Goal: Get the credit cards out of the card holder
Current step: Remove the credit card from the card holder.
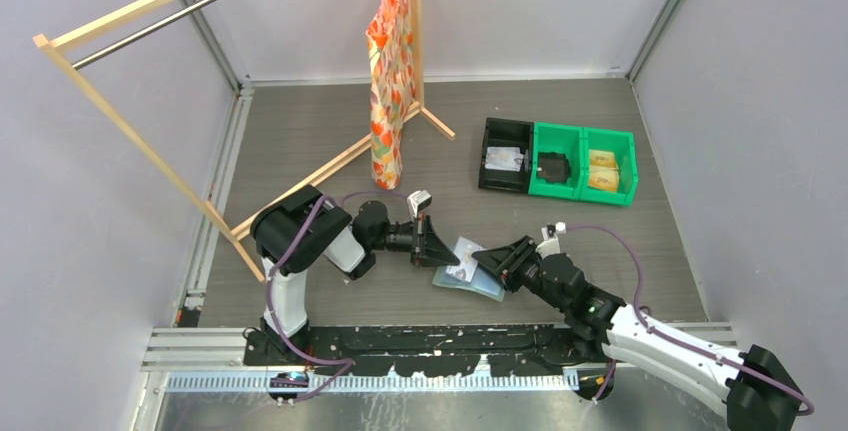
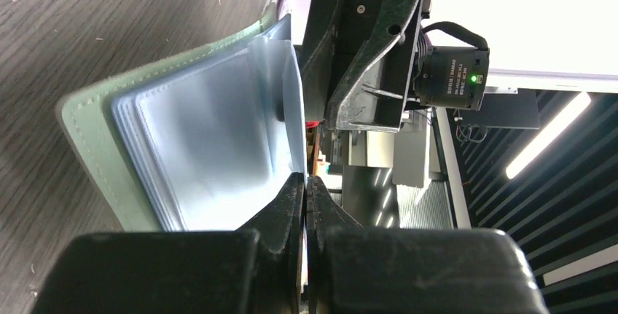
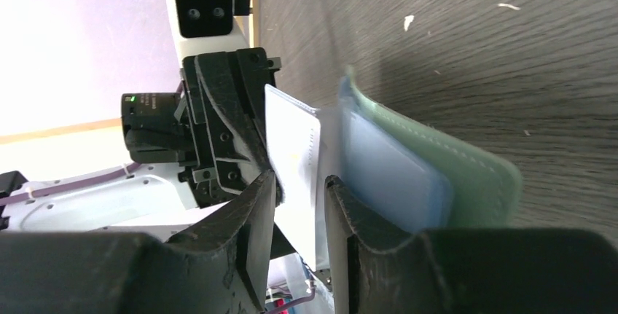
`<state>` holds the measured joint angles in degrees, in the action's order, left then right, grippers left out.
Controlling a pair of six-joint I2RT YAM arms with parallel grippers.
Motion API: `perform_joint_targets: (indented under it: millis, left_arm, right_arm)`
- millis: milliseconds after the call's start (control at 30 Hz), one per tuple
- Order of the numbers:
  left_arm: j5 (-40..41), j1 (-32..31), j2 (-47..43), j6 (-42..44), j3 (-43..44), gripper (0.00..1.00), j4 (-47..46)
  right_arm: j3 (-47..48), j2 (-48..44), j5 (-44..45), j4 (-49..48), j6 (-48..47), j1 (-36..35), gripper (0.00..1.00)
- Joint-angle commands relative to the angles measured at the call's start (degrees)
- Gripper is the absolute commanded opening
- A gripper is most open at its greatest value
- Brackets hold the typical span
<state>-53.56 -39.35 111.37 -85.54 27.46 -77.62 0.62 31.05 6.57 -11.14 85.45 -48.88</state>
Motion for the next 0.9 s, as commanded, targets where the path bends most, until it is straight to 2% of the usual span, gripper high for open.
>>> perform_joint_targets:
  millis: [0, 333, 533, 600, 633, 800, 867]
  left_arm:
    - [-1.95, 0.17, -1.85, -0.32, 1.30, 0.01, -4.38]
    - [-2.34, 0.16, -0.99, -0.69, 1.97, 0.01, -4.38]
    - [-2.70, 0.13, -1.87, -0.49, 1.79, 0.00, -4.38]
    - [-2.84, 0.15, -2.48, -0.36, 1.80, 0.01, -4.38]
    - [-3.09, 0.15, -2.81, -0.28, 1.71, 0.03, -4.38]
    - [-2.30, 0.15, -3.40, -0.40, 1.45, 0.27, -4.38]
    - [-1.55, 0.16, -3.00, -0.61, 1.53, 0.31, -4.38]
  right_arm:
    - [-2.06, -1.39, -0.39, -3.86, -0.85, 0.32, 0.35]
    - [-1.65, -6.20, 0.11, 0.22, -1.32, 0.32, 0.23]
    - [-1.69, -5.32, 0.22, 0.16, -1.52, 0.34, 0.02]
    - [-1.76, -4.22, -0.11, -0.52, -1.51, 0.35, 0.01]
    - [-1.77, -3.77, -0.27, -0.98, -1.56, 0.31, 0.01]
    - [-1.94, -2.90, -0.59, -2.83, -1.94, 0.28, 0.01]
    - [-1.94, -2.97, -0.75, -2.84, -2.08, 0.28, 0.01]
